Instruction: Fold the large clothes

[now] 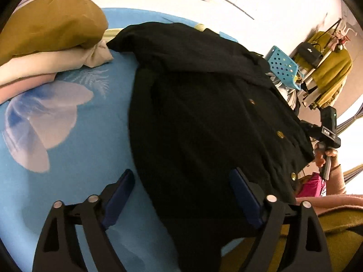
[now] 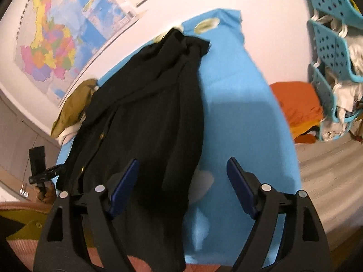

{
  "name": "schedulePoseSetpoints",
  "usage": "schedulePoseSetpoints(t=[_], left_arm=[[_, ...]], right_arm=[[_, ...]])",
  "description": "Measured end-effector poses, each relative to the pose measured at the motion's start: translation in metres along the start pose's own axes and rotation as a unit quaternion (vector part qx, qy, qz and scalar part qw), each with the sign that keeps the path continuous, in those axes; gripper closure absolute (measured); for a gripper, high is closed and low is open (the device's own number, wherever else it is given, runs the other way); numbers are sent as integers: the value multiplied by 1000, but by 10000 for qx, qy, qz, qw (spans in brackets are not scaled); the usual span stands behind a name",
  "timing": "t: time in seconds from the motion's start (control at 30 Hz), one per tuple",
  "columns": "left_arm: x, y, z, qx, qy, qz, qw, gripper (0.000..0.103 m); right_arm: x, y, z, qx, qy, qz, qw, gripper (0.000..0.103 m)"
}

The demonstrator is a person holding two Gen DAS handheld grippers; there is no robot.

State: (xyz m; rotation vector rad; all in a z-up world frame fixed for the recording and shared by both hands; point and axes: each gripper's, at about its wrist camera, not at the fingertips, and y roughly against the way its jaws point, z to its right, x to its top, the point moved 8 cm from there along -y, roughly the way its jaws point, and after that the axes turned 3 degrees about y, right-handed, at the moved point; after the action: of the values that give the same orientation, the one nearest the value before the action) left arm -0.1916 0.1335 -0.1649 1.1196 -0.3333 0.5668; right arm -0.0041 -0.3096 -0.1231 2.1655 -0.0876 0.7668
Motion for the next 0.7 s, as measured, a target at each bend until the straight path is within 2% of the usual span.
schedulePoseSetpoints(t=[0.2, 0.3, 0.4, 0.47, 0.57, 0.6, 0.63, 0.7], left_arm=[[-15, 0, 23, -615, 140, -224, 9978, 16], [-18, -2, 34, -1027, 264, -355, 9937, 11], [-16, -9, 44, -1561, 495, -444, 9855, 11], [-12, -13, 49, -1574, 566, -391, 9851, 11], [-4, -22, 53, -1292, 560, -357, 9894, 26], [-3, -24, 52, -1216, 578, -354, 9903, 38], [-1, -26, 50, -1136, 631, -368, 9908, 45], [1, -28, 46, -1126, 795, -384, 9897, 51]], right_arm=[[-12, -4, -20, 612, 138, -89, 9980, 25], [-17, -7, -32, 907, 246, -200, 9954, 32], [-19, -11, -38, 1020, 285, -226, 9941, 32], [-18, -12, -39, 1181, 174, -216, 9926, 36], [-20, -14, -42, 1354, 145, -237, 9904, 41], [-20, -13, -42, 1437, 84, -241, 9893, 43], [-20, -12, -42, 1503, 14, -238, 9884, 44], [-20, -9, -43, 1648, -73, -186, 9861, 48]])
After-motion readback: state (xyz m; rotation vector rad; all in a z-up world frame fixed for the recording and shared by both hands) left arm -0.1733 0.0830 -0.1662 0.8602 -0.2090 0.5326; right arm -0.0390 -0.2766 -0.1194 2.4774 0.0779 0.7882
